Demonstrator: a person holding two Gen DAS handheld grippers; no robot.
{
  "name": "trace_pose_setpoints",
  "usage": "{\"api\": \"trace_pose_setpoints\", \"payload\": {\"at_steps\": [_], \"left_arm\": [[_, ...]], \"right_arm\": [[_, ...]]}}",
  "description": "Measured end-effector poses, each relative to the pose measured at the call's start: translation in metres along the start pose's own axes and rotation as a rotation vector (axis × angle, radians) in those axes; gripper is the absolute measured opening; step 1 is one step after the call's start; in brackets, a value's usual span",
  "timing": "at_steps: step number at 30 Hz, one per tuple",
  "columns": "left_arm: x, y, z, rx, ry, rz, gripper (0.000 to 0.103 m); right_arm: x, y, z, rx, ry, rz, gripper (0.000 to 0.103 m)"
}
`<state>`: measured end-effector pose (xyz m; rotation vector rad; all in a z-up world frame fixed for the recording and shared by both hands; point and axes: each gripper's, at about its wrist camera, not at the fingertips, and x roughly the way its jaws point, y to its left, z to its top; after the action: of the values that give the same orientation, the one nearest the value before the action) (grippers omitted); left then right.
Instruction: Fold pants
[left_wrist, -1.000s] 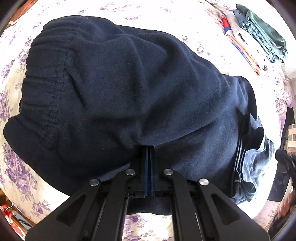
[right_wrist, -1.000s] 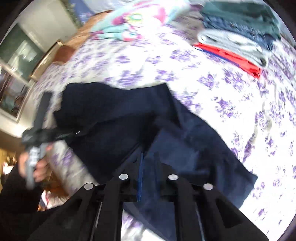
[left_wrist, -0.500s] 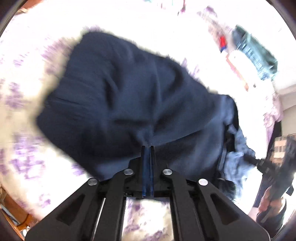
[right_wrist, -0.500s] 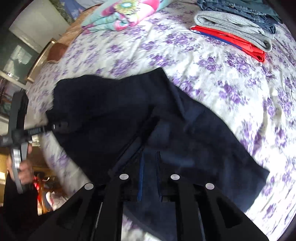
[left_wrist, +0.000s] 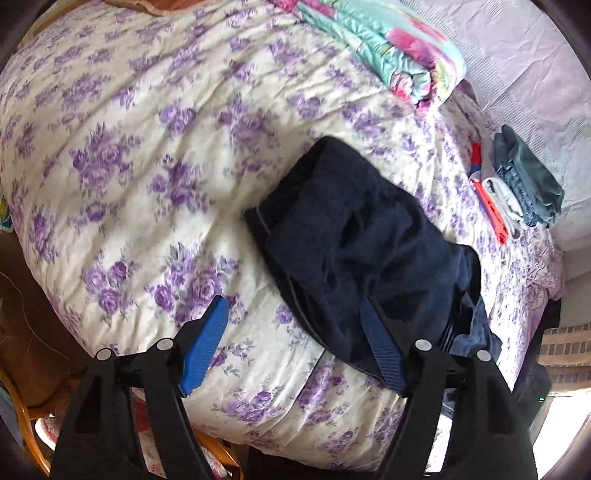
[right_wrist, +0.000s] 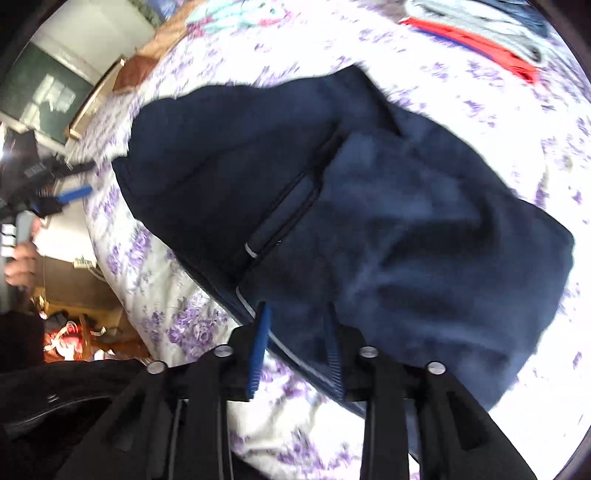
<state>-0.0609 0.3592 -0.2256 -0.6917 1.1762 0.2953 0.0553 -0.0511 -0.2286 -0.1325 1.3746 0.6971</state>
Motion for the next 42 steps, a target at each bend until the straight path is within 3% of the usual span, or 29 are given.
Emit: {"api": "trace_pose_setpoints", "payload": {"at_steps": [6, 8, 10, 13, 16, 18, 23, 28, 32, 37, 42], "left_arm": [[0.058, 0.005, -0.012, -0.076, 0.115, -0.074, 0.077], [0.069, -0.002, -0.011, -0.06, 0.104, -0.046, 0.083], [0.071, -0.013, 0.0, -0.036, 0.082, -0.069, 0.084], [0.08, -0.03, 0.024, -0.025, 0.088, -0.119, 0.071], [0.091, -0.041, 0.037, -0.016, 0.074, -0.05, 0.049], [0.087, -0.042, 0.035, -0.001, 0.047, -0.023, 0.021], [0.058, -0.028, 0.018, 0.0, -0.003, -0.092, 0.016], [0.023, -0.04, 0.006, 0.054, -0.072, -0.157, 0.015], [0.012, -0.066, 0.003, 0.139, -0.105, -0.095, 0.015], [0.013, -0.075, 0.005, 0.168, -0.1, -0.05, 0.015], [0.013, -0.076, 0.004, 0.181, -0.103, -0.039, 0.015]], "right_arm": [[-0.045, -0.025, -0.016, 0.075, -0.087, -0.044, 0.036], [-0.058, -0.034, -0.025, 0.106, -0.113, -0.054, 0.036], [-0.064, -0.043, -0.03, 0.135, -0.125, -0.062, 0.036], [-0.07, -0.047, -0.035, 0.157, -0.138, -0.066, 0.036], [-0.072, -0.047, -0.037, 0.162, -0.148, -0.065, 0.036], [-0.073, -0.045, -0.04, 0.16, -0.146, -0.058, 0.036], [-0.063, -0.043, -0.04, 0.17, -0.117, -0.036, 0.036], [-0.048, -0.022, -0.012, 0.09, -0.088, 0.012, 0.036], [-0.01, -0.002, 0.028, 0.057, -0.075, 0.114, 0.037], [0.029, 0.029, 0.081, -0.074, -0.085, 0.001, 0.037], [0.055, 0.027, 0.101, -0.05, -0.032, -0.017, 0.037]]}}
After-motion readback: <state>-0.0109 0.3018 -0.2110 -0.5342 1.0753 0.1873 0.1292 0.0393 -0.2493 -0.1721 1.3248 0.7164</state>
